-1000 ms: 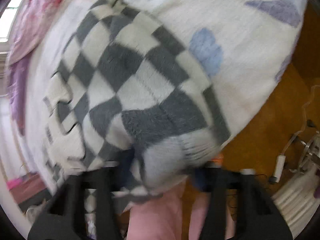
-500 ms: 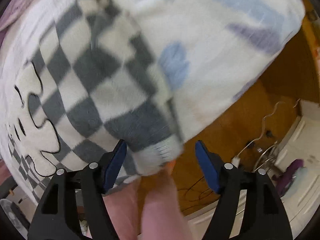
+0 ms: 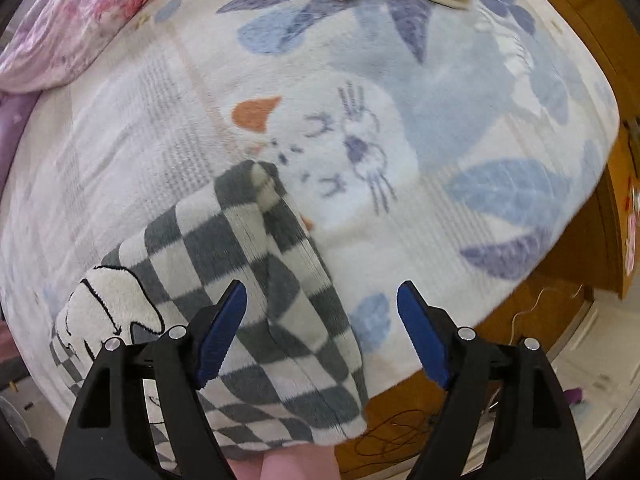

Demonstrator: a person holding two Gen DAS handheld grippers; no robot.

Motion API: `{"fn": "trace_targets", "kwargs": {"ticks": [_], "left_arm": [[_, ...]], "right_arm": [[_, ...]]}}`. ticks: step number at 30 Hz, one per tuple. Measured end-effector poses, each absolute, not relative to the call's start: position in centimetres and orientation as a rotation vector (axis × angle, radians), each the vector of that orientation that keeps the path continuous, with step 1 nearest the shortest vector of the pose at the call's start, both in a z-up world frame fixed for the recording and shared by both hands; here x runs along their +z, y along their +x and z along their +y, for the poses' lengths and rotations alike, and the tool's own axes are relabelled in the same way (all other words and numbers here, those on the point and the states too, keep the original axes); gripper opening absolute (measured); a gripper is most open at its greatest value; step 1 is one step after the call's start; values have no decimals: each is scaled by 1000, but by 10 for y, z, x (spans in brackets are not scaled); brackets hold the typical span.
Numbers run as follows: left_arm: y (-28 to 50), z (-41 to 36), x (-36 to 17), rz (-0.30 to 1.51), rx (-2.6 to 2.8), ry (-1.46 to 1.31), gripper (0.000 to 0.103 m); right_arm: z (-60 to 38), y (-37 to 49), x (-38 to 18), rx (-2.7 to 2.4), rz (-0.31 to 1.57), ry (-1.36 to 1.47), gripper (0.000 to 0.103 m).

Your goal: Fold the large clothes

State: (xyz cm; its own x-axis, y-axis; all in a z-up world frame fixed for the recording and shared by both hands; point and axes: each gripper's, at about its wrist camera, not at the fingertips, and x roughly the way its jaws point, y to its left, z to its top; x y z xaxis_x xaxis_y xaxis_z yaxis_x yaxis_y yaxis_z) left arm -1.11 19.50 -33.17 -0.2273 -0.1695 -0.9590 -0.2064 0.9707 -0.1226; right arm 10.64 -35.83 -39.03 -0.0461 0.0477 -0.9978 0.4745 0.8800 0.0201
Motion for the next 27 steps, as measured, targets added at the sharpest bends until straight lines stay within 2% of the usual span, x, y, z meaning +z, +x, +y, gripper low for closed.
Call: {"fn": "trace_targets", "kwargs": {"ticks": [2,6,10,15,16,17,18,19,21,22,24,27], "left_arm": [[-5,199,-315,1766,26,-251,65],[23,211,-322,1677,58,-219,66],[82,237,-361,1593,158,-262,67],[135,253,-413,1602,120,-364,68],[144,254,-424,1585,72,-418,68],[147,256,-430,1581,67,-448,66],[151,259,-439,1590,93,-487,56],[154,262,-445,1592,126,-513,42],[157,265,-444,1568,140,-506,22],[159,265,-440,1559,133,-497,15],[162,265,-430,1547,127,-478,10],[169,263,-428,1547,126,-458,9]], "right_arm": [[-355,114,-397,-345,1613,402,75],[-350,121,-417,-301,1638,399,79],[-349,134,-449,-266,1682,462,79],[-352,153,-485,-230,1687,609,79],[-352,154,-490,-220,1679,646,78],[-351,156,-494,-207,1658,686,61],[-349,157,-496,-193,1639,705,39],[-346,159,-498,-179,1631,714,39],[-337,165,-496,-218,1620,632,31],[-333,169,-492,-221,1605,592,26],[-332,177,-480,-220,1551,552,22],[-337,190,-489,-222,1577,562,20]]}}
